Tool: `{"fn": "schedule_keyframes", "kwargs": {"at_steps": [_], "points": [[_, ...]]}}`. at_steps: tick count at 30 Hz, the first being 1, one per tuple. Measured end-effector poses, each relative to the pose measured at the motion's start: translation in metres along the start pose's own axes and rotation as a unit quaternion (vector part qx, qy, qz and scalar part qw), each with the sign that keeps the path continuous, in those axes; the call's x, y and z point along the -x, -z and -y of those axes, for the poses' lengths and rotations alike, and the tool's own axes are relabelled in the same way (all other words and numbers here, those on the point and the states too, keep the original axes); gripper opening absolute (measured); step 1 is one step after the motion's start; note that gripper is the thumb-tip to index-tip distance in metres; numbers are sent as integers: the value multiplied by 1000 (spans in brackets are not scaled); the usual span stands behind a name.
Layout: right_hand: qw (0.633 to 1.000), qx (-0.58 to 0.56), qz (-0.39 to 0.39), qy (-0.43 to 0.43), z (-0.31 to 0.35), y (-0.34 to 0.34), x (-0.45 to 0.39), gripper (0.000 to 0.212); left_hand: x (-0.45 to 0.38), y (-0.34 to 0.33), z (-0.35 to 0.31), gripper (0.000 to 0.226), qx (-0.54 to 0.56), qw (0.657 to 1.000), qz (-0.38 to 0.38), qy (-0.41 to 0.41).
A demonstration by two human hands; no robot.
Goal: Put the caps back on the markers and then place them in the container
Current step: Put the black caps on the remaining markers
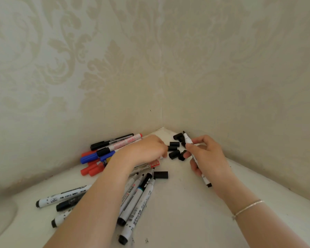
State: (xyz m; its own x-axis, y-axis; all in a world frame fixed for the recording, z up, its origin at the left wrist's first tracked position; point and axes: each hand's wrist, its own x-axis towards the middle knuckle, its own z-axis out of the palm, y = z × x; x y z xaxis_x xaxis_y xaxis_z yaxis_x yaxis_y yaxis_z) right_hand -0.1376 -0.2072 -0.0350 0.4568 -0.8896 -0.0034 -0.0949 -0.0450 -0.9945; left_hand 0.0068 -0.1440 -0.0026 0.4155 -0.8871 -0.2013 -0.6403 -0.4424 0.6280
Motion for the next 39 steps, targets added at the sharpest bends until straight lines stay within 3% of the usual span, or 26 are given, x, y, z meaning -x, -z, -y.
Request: {"fn": "schedule_keyframes", "kwargs": {"at_steps": [4, 9, 13, 17, 22, 29, 34, 39], "points": [[1000, -2, -2, 2, -2, -1, -3, 4, 6, -2, -3, 22, -158, 982, 103, 7], [1000, -11, 9, 4, -2, -2, -3, 3, 3, -5, -2, 23, -218, 971, 96, -24], [999, -14, 21, 21, 1, 0, -1, 3, 1, -1, 1, 12, -111, 991, 12, -79], [997, -27, 53, 56, 4, 1, 2, 18, 2, 13, 7, 10, 39, 991, -60, -110], [992, 18, 81, 91, 4, 0, 3, 18, 4, 20, 12, 15, 81, 981, -96, -147], [990, 62, 80, 94, -1, -1, 2, 18, 0, 18, 11, 23, 39, 979, -97, -173], [988, 88, 85, 99, -1, -1, 3, 15, 6, 16, 5, 25, 55, 978, -35, -200], [992, 45, 54, 102, -1, -4, 3, 11, 5, 14, 4, 19, 231, 956, -39, -174]]}}
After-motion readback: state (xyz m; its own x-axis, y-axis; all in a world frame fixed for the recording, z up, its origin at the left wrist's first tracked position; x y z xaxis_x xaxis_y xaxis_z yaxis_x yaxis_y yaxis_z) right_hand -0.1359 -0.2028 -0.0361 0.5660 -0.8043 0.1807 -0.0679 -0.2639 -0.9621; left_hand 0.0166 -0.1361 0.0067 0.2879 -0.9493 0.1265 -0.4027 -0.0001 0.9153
